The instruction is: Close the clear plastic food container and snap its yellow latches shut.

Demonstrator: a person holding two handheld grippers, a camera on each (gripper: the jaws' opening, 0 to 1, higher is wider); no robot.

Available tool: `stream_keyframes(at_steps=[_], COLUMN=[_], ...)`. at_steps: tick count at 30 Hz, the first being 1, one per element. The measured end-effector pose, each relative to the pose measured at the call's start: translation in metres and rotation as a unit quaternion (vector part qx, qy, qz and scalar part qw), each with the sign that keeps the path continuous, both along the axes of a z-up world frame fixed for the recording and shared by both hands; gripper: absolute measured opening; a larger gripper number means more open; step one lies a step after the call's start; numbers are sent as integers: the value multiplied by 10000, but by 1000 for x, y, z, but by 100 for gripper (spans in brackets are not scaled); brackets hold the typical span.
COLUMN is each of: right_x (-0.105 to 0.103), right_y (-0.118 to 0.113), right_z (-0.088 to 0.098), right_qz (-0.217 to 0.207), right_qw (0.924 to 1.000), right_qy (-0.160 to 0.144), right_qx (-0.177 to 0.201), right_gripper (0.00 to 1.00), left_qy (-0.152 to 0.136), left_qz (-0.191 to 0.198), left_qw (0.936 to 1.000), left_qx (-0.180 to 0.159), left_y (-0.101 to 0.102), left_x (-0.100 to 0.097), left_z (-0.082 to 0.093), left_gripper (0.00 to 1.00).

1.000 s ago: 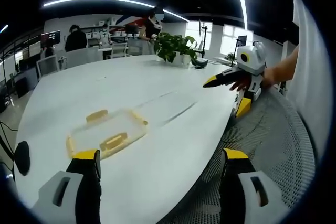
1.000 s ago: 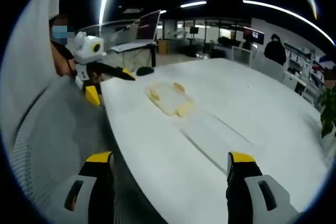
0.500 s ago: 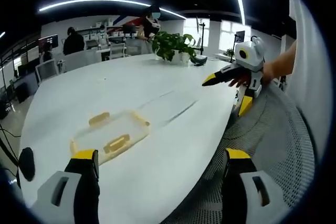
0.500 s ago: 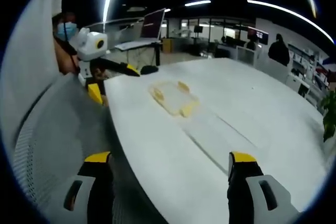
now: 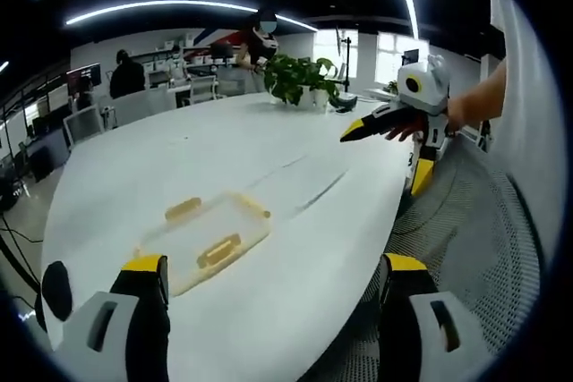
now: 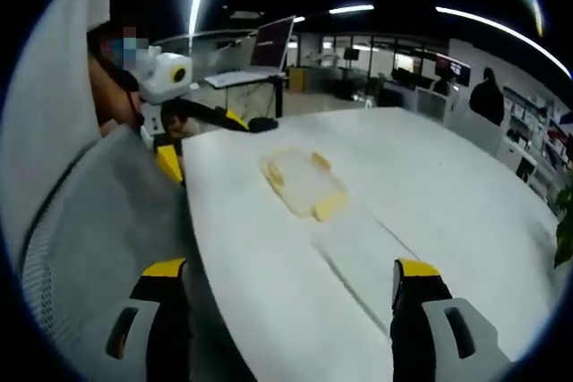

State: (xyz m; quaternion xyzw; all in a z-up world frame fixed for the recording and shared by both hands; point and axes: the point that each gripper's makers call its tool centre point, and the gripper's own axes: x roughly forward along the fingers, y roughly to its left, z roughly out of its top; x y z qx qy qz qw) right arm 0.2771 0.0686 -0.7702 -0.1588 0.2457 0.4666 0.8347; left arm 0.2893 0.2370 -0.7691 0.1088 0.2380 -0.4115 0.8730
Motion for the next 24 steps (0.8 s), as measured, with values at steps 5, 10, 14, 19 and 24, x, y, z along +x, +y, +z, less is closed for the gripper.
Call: stream_keyframes(at_steps=[5,10,14,19,24], right_x=[6,9,13,18,24], right_y=[7,14,20,26,33], right_z=[-3,-6,-8,-10,-15], right_qz=[134,219,261,307,330], right_qw=[9999,9996,9995,9993,9991], right_qy=[40,94,105,90,83], right_qx=[-59,-141,-167,-188,-251], right_gripper=[94,92,91,91,90], left_qy=[-46,-50,-25,74,140], left_qz=[-41,-112,-212,-225,-233], left_qw=[10000,9997,9991,9989,9985], left_qx=[50,192,372,416,484], left_y=[2,5,10,16,21], left_x=[4,8,12,18,23], left_z=[-1,-7,-16,-24,-31], left_gripper=[99,99,99,99,99])
